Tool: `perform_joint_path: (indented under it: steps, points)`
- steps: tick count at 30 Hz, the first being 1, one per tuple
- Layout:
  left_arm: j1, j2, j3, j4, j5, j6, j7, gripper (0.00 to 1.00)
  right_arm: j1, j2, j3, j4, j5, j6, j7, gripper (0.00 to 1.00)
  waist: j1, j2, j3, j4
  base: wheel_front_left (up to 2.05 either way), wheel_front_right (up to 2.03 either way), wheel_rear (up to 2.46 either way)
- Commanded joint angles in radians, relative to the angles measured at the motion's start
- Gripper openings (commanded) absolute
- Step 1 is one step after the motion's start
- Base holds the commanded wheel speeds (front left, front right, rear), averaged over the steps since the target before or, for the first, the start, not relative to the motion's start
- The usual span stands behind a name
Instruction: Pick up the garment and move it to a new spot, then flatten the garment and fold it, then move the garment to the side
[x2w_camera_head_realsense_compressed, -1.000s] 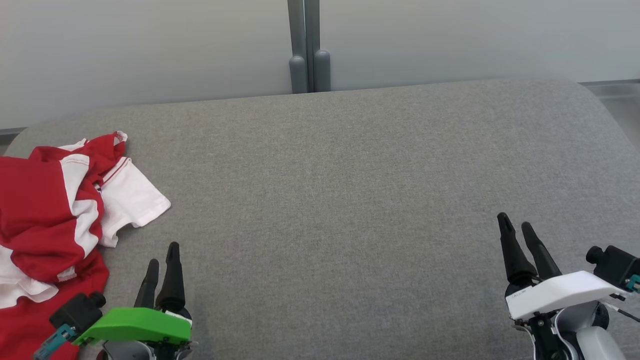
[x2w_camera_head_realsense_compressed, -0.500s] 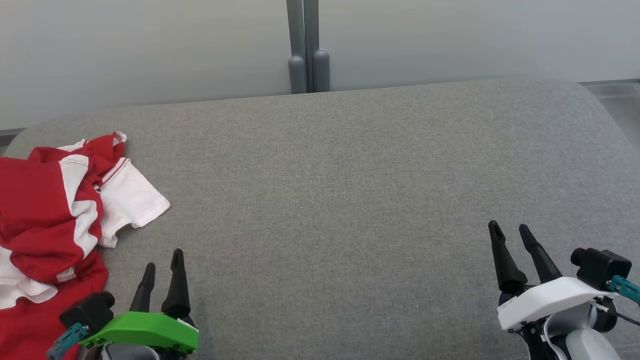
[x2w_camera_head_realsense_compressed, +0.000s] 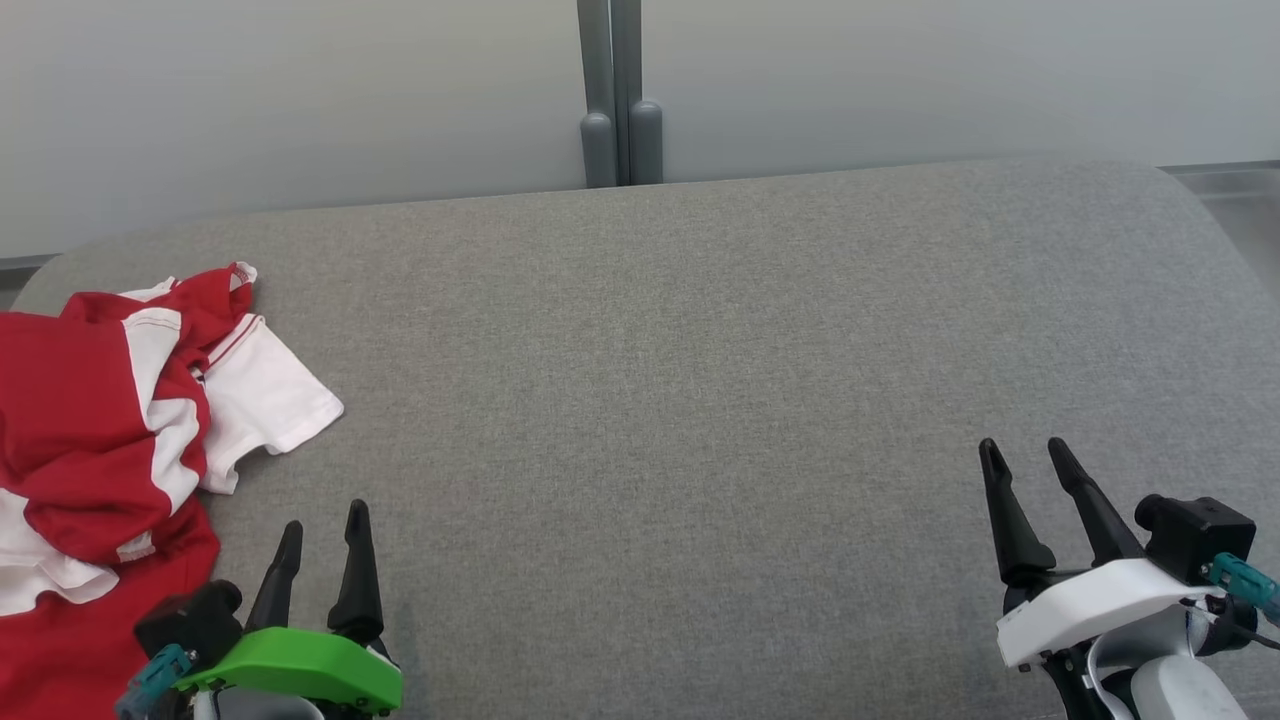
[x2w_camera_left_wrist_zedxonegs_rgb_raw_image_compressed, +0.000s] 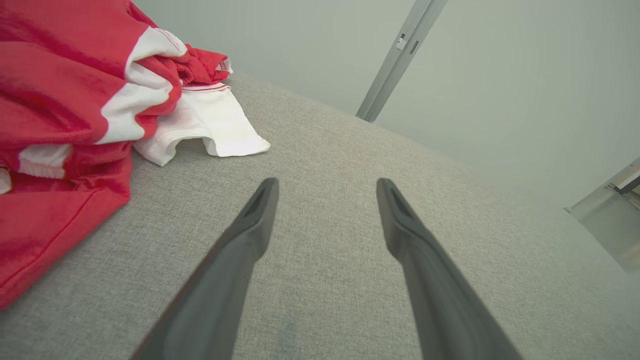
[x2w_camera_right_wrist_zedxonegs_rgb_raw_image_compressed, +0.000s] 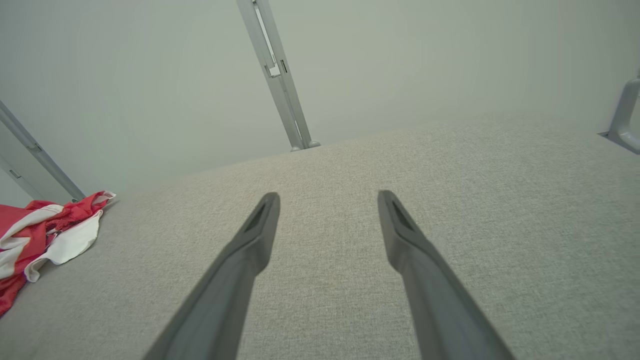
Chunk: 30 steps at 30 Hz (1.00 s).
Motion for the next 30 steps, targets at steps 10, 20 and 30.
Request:
perform_joint_path:
  steps: [10, 20, 30]
  points:
    - [0.009, 0.011, 0.003, -0.03, 0.143, 0.004, -0.033, 1.0, 0.014, -0.007, -0.018, -0.013, -0.117, 0.0, -0.036, 1.0, 0.0, -0.0001, 0.001, 0.002, 0.0, 0.0, 0.0]
    - [0.019, 0.022, -0.006, -0.031, 0.246, 0.007, -0.057, 1.0, 0.018, 0.01, -0.044, -0.009, -0.166, 0.0, -0.059, 1.0, 0.0, -0.0001, 0.005, 0.004, 0.0, 0.0, 0.0]
    - [0.02, 0.015, 0.001, 0.004, 0.263, -0.006, -0.076, 1.0, 0.026, 0.013, -0.049, 0.001, -0.181, 0.0, -0.08, 1.0, 0.0, -0.0001, 0.002, 0.008, 0.0, 0.0, 0.0]
